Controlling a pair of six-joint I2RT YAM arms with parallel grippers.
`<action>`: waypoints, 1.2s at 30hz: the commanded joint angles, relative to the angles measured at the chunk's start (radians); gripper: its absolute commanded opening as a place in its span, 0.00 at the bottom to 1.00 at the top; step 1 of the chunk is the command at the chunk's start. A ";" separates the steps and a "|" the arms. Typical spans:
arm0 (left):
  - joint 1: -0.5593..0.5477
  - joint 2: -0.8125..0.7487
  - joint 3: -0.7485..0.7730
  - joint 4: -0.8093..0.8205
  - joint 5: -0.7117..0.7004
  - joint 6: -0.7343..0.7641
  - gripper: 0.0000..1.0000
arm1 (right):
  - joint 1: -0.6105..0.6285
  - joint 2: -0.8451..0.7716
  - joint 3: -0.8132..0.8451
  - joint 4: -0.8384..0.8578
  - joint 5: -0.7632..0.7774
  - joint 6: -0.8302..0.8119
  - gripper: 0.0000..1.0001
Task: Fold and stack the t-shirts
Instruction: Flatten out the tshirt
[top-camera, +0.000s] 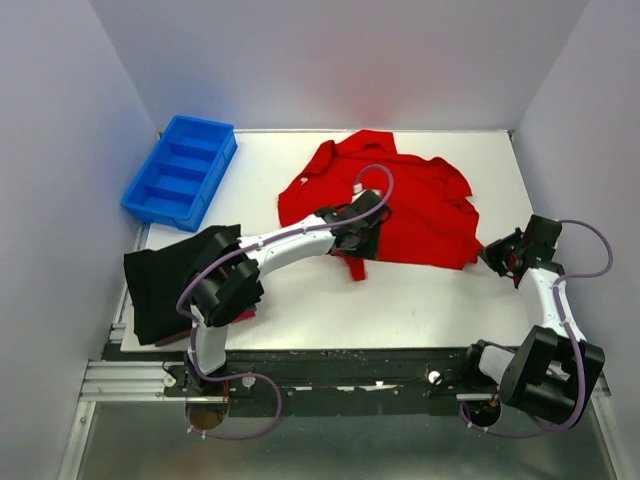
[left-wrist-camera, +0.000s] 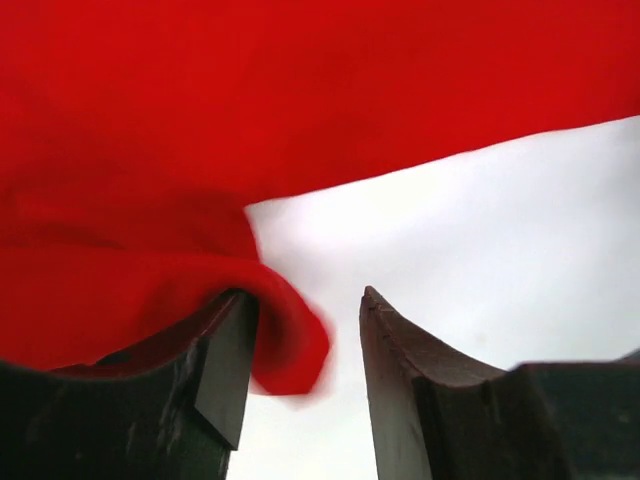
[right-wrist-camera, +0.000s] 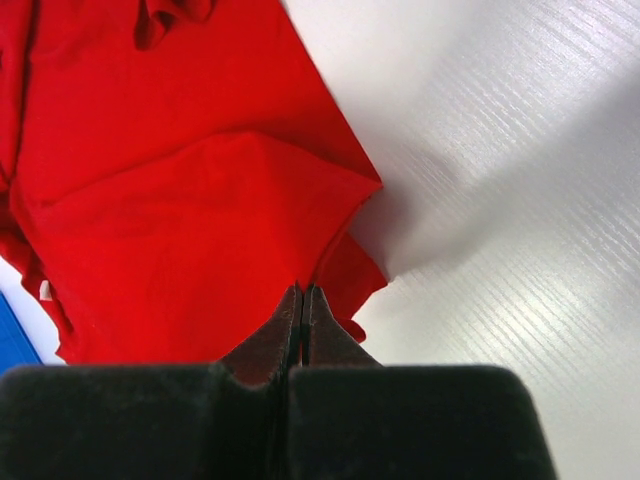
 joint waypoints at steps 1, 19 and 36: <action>-0.034 0.049 0.200 -0.070 -0.037 0.043 0.57 | -0.003 -0.007 -0.012 0.018 -0.023 -0.012 0.01; -0.027 -0.140 -0.038 -0.072 -0.038 0.038 0.56 | -0.002 -0.010 -0.014 0.021 -0.023 -0.012 0.01; -0.136 0.033 0.041 -0.089 -0.166 0.083 0.65 | -0.002 -0.010 -0.018 0.025 -0.032 -0.013 0.01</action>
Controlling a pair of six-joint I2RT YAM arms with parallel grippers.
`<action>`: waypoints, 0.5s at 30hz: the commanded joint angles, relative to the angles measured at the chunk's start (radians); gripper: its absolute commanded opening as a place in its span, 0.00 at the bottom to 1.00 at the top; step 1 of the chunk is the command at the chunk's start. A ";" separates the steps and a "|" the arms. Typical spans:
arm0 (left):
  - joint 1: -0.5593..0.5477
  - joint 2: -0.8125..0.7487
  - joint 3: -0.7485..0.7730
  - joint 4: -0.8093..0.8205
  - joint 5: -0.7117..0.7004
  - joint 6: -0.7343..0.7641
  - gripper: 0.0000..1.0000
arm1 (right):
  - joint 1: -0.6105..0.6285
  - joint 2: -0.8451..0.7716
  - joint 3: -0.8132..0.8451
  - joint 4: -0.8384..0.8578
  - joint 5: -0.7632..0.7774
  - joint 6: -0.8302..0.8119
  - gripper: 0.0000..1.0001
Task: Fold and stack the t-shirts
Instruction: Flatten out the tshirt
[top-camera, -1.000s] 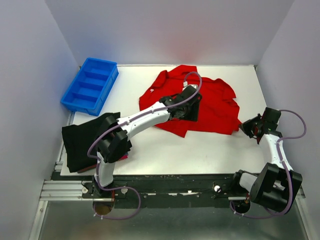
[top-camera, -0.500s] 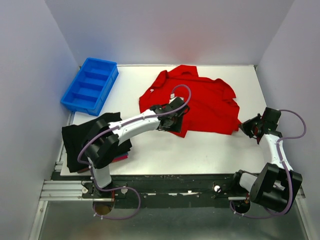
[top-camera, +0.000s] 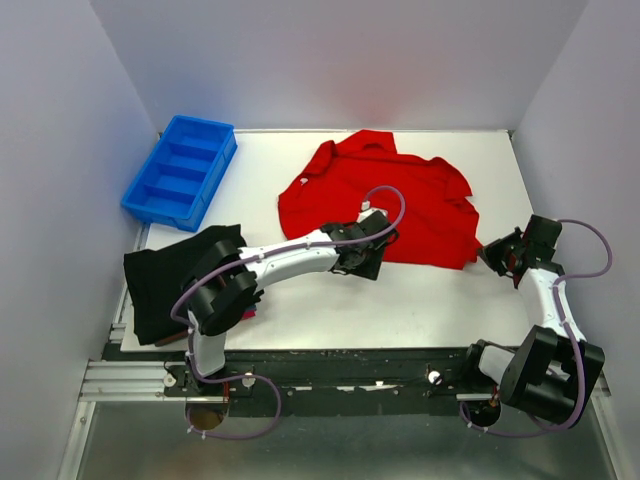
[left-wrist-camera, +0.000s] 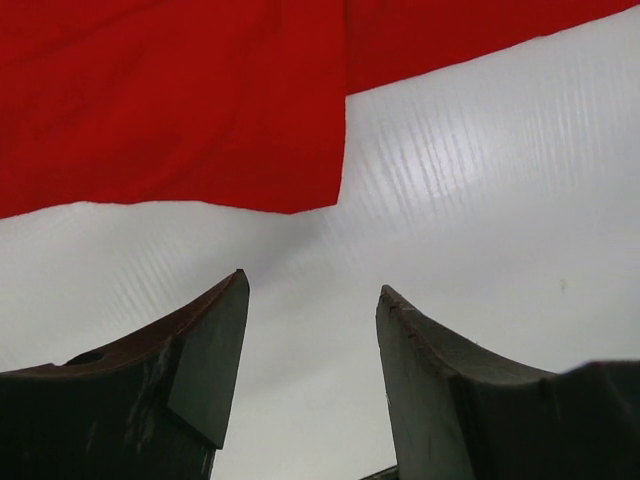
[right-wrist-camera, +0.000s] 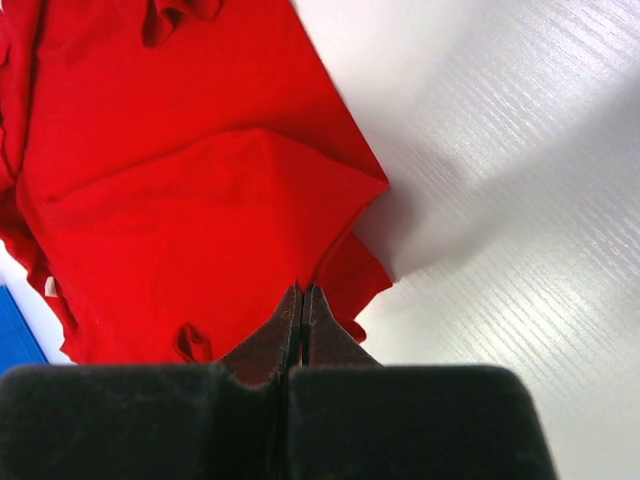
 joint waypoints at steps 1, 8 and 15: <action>-0.021 0.106 0.102 -0.043 -0.083 0.025 0.65 | -0.003 -0.008 -0.017 0.013 -0.019 -0.013 0.01; -0.033 0.215 0.208 -0.113 -0.132 0.052 0.63 | -0.002 -0.002 -0.014 0.013 -0.030 -0.011 0.01; -0.031 0.306 0.258 -0.153 -0.149 0.044 0.62 | -0.002 0.000 -0.014 0.014 -0.030 -0.013 0.01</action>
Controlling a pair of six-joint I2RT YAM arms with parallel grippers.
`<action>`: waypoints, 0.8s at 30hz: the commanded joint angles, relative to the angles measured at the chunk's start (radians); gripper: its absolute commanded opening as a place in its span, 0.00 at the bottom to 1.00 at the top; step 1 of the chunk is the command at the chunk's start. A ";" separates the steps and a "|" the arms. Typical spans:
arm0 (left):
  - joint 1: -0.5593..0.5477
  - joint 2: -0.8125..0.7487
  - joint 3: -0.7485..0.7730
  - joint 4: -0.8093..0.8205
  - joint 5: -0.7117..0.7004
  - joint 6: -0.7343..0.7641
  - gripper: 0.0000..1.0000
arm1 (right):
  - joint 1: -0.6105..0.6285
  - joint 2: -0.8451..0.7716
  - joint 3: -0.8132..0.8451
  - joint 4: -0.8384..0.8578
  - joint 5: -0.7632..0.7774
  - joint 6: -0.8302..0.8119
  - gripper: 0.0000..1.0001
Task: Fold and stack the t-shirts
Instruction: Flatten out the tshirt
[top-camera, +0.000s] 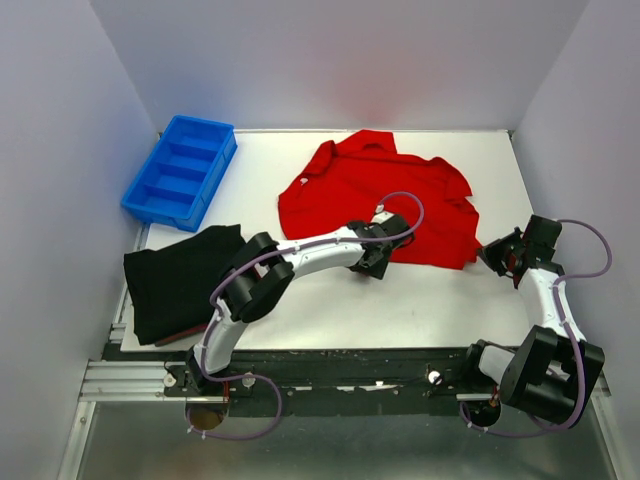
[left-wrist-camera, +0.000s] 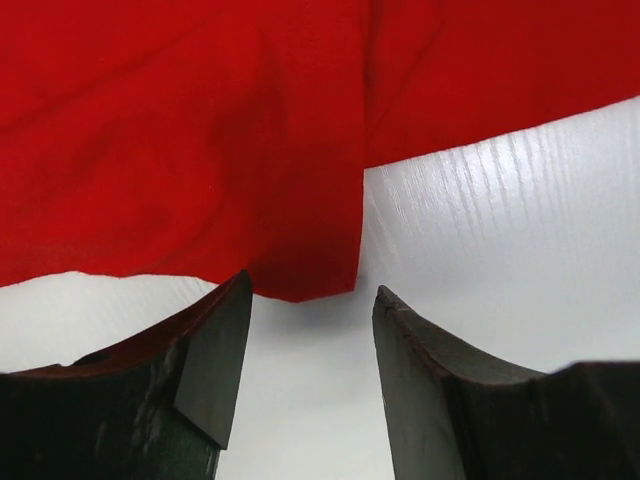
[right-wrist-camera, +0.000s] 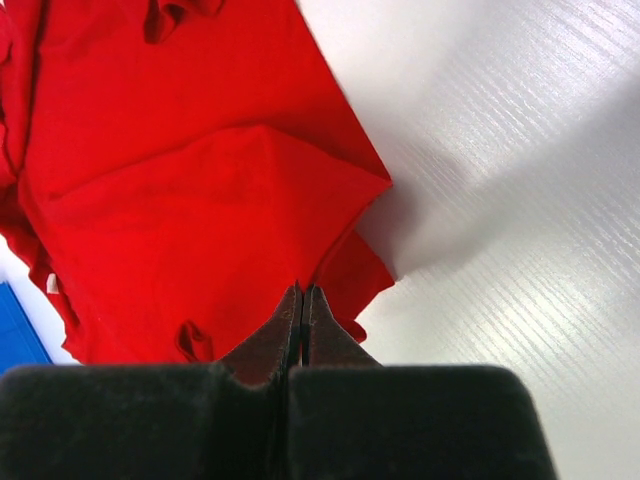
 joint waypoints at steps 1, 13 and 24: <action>-0.008 0.067 0.036 -0.053 -0.044 0.006 0.60 | -0.002 0.001 -0.012 0.013 -0.023 -0.011 0.01; 0.003 -0.039 0.015 -0.163 -0.135 -0.012 0.00 | -0.002 -0.010 -0.001 -0.004 -0.010 -0.013 0.01; 0.118 -0.284 -0.028 -0.236 -0.159 0.048 0.00 | -0.002 -0.040 0.131 -0.083 -0.049 -0.024 0.01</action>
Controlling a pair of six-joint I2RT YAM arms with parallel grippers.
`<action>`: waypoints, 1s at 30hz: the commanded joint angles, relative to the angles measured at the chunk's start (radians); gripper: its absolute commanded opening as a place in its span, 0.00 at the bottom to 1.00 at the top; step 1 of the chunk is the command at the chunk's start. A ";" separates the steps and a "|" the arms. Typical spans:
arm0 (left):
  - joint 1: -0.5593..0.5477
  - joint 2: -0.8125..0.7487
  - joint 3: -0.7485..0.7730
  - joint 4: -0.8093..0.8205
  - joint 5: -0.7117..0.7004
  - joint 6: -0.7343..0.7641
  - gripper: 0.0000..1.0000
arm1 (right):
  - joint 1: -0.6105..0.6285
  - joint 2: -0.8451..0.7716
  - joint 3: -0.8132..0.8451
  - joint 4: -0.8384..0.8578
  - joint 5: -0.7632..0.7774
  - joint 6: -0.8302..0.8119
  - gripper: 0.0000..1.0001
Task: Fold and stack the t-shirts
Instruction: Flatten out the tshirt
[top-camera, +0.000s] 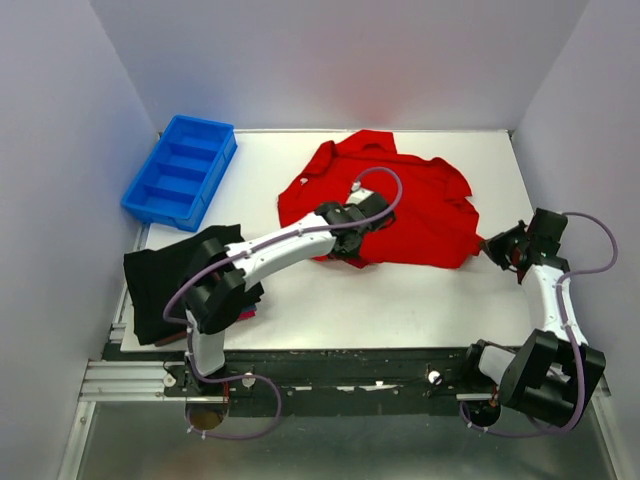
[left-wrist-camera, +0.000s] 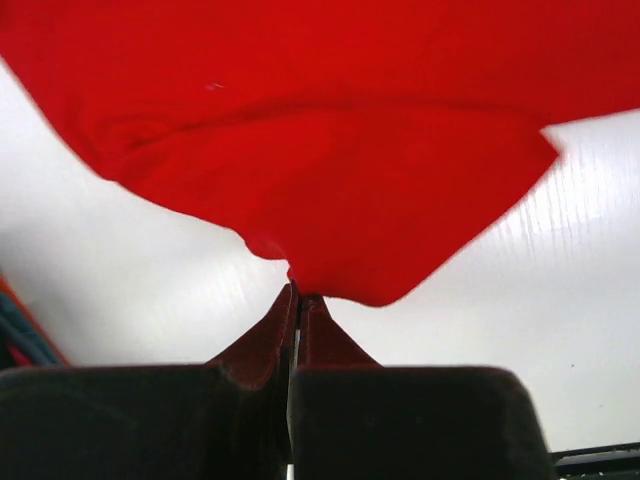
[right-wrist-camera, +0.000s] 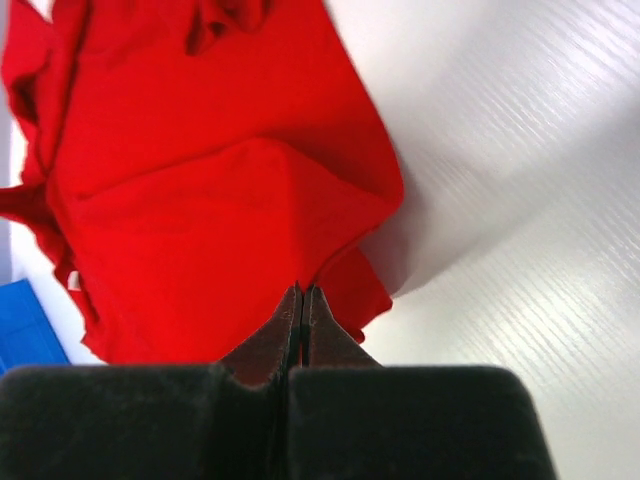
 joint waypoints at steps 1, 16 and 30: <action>0.110 -0.108 -0.010 -0.036 -0.051 0.046 0.00 | -0.002 -0.041 0.101 -0.059 -0.049 -0.023 0.01; 0.187 -0.420 -0.295 -0.049 -0.103 -0.056 0.00 | -0.002 -0.150 0.076 -0.353 0.110 -0.069 0.01; 0.218 -0.597 -0.341 -0.085 -0.217 -0.050 0.00 | -0.002 -0.036 -0.065 -0.241 0.091 -0.131 0.37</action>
